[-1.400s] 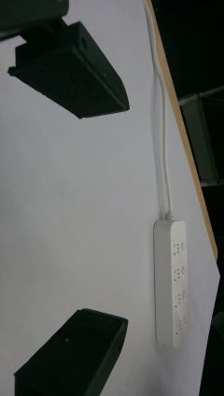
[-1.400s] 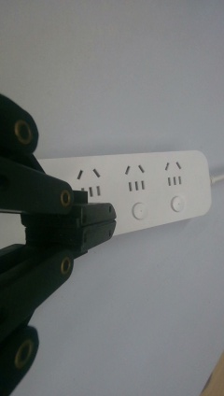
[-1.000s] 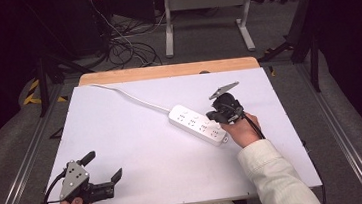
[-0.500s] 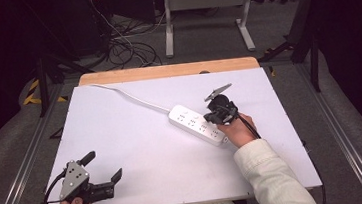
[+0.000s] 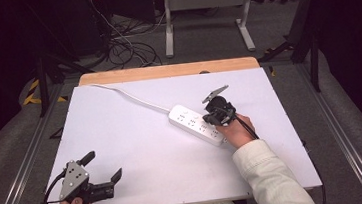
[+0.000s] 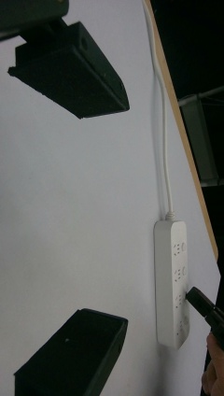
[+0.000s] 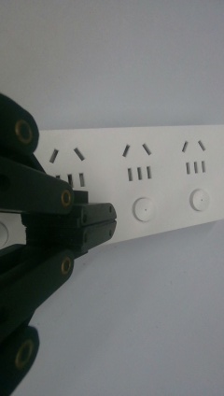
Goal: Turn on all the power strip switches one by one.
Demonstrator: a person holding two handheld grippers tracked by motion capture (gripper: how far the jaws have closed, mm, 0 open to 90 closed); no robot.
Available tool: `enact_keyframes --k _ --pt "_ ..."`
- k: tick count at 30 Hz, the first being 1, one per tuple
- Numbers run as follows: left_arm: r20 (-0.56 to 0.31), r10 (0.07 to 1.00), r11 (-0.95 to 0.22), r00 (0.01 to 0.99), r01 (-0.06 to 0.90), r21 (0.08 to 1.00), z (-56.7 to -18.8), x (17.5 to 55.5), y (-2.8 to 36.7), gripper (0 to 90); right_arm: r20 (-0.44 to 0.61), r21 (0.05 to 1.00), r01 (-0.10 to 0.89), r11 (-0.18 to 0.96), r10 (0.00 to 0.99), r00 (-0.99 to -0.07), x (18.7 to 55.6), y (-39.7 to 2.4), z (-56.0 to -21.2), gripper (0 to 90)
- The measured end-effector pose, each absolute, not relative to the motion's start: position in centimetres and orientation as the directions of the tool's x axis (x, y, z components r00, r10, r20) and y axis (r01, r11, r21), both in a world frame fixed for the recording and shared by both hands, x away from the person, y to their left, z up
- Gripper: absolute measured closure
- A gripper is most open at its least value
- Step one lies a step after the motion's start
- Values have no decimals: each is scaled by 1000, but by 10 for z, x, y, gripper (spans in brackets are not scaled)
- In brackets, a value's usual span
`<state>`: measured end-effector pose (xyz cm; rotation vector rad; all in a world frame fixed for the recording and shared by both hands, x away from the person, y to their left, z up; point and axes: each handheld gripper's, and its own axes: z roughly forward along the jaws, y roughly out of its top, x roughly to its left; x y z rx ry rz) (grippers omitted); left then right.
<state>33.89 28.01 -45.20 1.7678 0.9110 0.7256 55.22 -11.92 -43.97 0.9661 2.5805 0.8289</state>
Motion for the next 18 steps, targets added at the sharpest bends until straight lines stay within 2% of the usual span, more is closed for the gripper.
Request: enact_keyframes --k 18 --pt "66 840 -237 539 254 938 -452 339 280 18 -47 598 521 608 676 -735 553 -119 -441 900"
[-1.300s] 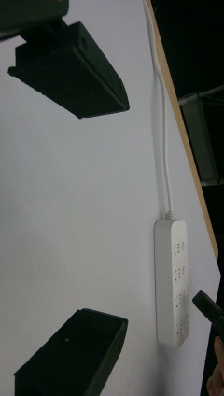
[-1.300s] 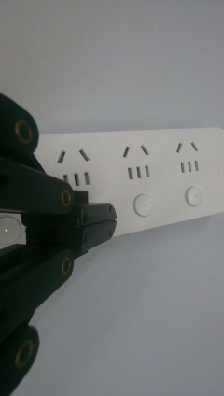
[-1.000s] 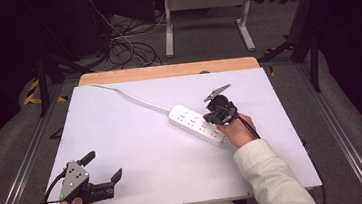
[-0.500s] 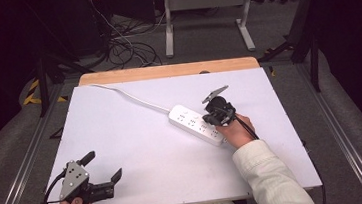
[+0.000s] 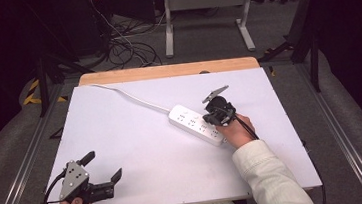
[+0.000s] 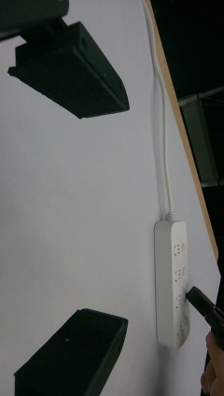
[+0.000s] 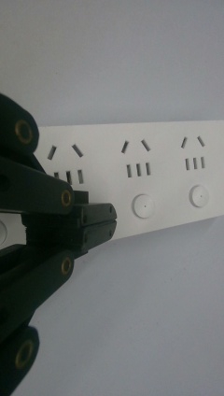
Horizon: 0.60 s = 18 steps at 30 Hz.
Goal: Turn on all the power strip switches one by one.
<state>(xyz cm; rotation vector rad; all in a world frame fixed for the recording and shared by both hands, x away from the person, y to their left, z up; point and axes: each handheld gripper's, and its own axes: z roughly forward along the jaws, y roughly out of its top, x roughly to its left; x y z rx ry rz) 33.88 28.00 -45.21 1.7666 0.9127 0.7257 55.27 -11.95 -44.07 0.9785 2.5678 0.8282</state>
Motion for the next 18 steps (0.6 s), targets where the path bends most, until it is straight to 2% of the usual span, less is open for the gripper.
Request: enact_keyframes --k 18 --pt "67 840 -238 538 255 937 -452 338 280 18 -52 603 523 602 684 -728 551 -119 -443 900"
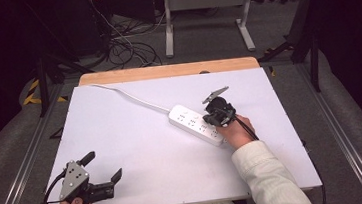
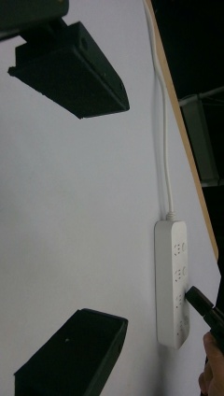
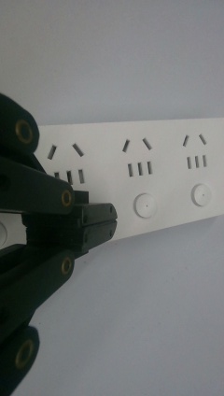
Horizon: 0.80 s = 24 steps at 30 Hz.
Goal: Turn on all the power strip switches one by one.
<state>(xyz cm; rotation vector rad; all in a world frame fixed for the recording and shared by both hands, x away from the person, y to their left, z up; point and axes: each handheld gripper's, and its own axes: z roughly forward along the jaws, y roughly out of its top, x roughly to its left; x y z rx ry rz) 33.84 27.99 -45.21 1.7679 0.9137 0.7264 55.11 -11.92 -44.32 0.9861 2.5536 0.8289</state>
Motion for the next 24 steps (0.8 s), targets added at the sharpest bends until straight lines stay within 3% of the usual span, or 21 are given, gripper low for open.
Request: enact_keyframes --k 24 --pt "66 841 -236 538 255 938 -452 338 280 18 -64 615 519 594 694 -718 548 -119 -446 900"
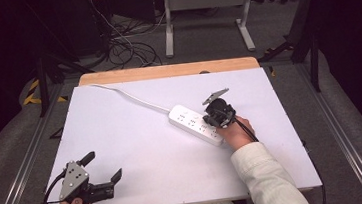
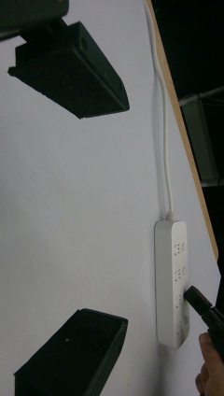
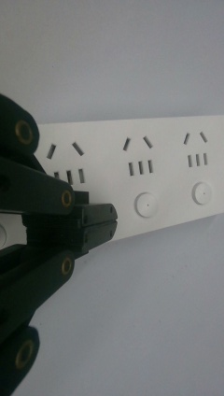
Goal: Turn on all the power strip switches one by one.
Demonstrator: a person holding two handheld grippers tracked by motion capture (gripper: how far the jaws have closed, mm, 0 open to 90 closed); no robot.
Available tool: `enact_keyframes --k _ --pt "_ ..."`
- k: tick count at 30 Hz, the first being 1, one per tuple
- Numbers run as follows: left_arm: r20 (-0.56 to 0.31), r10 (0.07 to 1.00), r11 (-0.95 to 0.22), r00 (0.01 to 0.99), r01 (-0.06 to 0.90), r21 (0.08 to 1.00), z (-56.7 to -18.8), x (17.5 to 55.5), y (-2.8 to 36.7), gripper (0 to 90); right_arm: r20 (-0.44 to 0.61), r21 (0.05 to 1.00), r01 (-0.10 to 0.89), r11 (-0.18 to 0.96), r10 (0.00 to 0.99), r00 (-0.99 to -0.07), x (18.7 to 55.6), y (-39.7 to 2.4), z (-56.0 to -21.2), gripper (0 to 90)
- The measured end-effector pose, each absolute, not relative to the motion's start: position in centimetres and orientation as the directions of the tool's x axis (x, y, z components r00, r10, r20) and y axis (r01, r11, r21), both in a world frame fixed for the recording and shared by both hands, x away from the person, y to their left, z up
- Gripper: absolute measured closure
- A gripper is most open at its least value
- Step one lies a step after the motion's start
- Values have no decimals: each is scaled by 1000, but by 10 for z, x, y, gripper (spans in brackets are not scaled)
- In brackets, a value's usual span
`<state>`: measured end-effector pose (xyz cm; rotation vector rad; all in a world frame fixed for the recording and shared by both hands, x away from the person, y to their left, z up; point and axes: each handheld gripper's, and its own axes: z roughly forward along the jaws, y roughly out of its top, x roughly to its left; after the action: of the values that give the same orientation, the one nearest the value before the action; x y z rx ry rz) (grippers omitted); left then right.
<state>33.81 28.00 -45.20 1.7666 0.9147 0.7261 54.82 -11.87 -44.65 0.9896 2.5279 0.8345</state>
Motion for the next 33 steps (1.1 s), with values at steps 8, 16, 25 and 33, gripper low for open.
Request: enact_keyframes --k 8,16,25,33 --pt "62 842 -231 536 255 939 -452 338 280 18 -60 646 497 579 688 -723 547 -118 -433 900" --pt "72 842 -240 534 251 938 -452 339 281 18 -51 718 448 533 682 -730 542 -118 -400 900" --pt "65 843 -233 534 254 939 -452 339 281 18 -53 715 443 540 675 -736 543 -116 -399 900" --pt "65 843 -235 535 257 937 -452 339 280 18 -53 708 440 553 663 -747 551 -105 -406 900"
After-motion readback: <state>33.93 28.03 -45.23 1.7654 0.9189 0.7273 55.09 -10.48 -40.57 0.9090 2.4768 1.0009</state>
